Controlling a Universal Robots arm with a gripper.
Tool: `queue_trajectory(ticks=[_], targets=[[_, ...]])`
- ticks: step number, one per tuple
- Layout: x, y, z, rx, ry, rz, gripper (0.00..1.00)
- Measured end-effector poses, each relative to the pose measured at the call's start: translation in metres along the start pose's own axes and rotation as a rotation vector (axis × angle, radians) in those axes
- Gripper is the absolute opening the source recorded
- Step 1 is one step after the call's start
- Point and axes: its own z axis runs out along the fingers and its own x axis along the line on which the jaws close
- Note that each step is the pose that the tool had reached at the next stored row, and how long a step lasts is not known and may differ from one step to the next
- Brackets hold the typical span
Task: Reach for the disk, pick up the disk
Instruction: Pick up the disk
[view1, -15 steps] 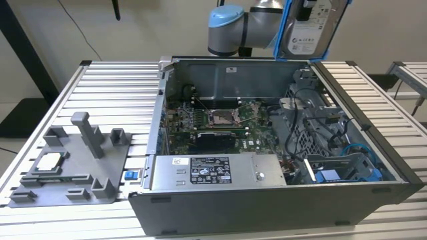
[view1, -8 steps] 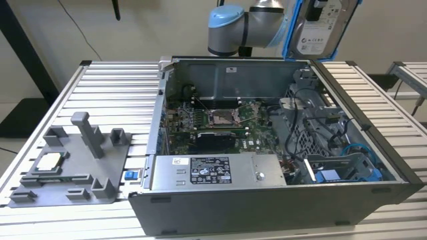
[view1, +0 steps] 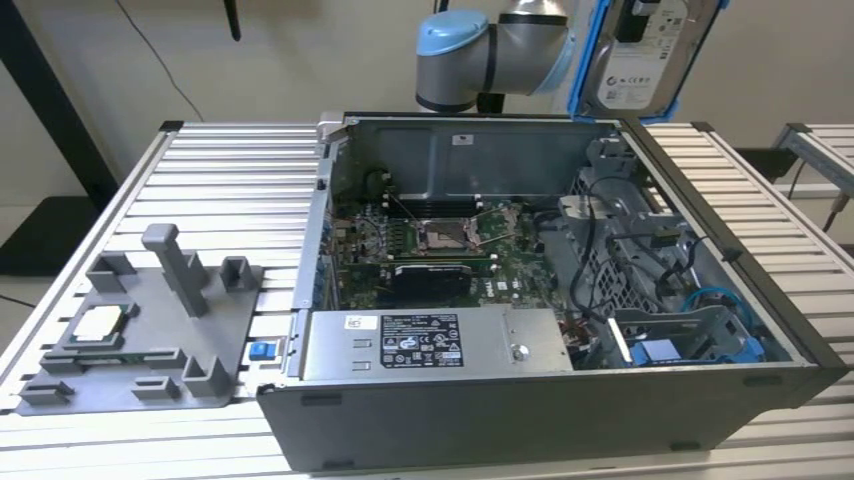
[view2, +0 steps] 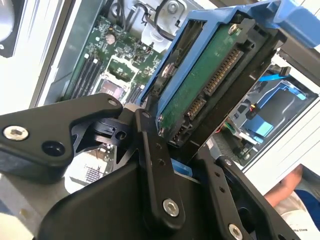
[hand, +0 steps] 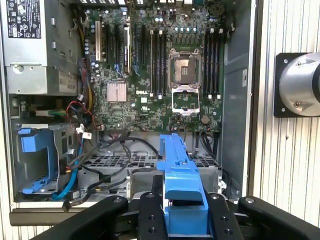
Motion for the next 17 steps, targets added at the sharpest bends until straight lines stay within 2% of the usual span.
queue_trajectory(ticks=[10, 17], targets=[[0.0015, -0.0001, -0.0001, 0.0000, 0.0001, 0.000, 0.00], [0.0143, -0.0005, -0.0005, 0.0000, 0.0001, 0.000, 0.00]])
